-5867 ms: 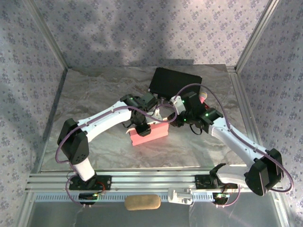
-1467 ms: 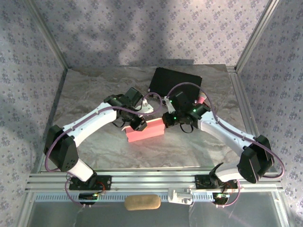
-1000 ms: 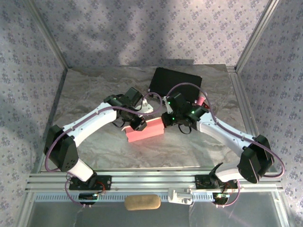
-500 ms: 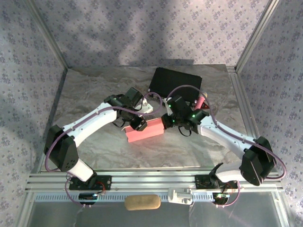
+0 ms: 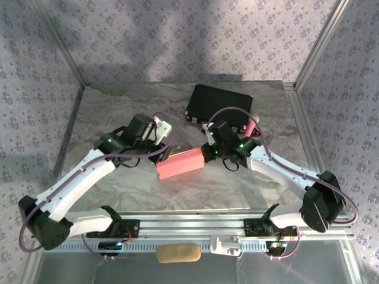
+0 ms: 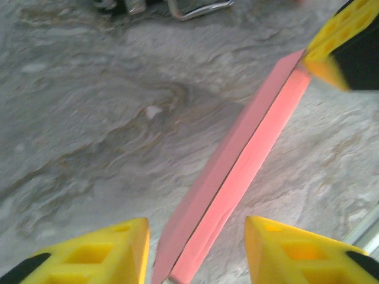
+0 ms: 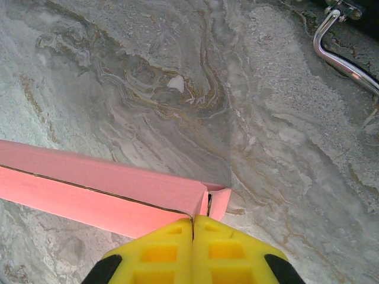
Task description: Fold the paper box
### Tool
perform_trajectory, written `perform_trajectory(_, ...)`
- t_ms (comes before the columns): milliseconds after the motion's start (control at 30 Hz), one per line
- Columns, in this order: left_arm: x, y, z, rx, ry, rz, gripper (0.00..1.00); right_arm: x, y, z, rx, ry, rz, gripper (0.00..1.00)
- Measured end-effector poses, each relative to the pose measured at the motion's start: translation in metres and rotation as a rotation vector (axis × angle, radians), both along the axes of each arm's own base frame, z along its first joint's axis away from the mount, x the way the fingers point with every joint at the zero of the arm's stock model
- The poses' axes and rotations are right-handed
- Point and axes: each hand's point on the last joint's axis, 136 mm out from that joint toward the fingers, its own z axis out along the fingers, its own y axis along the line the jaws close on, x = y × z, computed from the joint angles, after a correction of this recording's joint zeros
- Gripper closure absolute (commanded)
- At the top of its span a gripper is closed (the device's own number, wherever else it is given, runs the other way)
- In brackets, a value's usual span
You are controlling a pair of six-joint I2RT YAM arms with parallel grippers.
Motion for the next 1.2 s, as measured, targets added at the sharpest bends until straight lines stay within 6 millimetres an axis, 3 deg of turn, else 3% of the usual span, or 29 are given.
perform_trajectory(167, -0.024, 0.036, -0.036, 0.059, 0.090, 0.137, 0.64, 0.000, 0.000, 0.000, -0.001, 0.001, 0.000, 1.00)
perform_trajectory(267, -0.031, 0.046, -0.042, 0.067, 0.110, 0.183, 0.68, 0.000, 0.000, 0.000, 0.000, 0.000, 0.001, 1.00)
perform_trajectory(633, -0.025, 0.045, -0.057, 0.109, 0.152, 0.213, 0.72, -0.001, 0.001, -0.001, -0.004, 0.000, 0.004, 1.00)
perform_trajectory(1000, -0.018, 0.038, -0.062, 0.105, 0.154, 0.216, 0.89, -0.001, 0.001, -0.001, -0.004, 0.000, 0.004, 1.00)
perform_trajectory(1200, -0.016, 0.035, -0.062, 0.079, 0.155, 0.235, 0.92, -0.001, 0.001, -0.001, -0.004, 0.000, 0.004, 1.00)
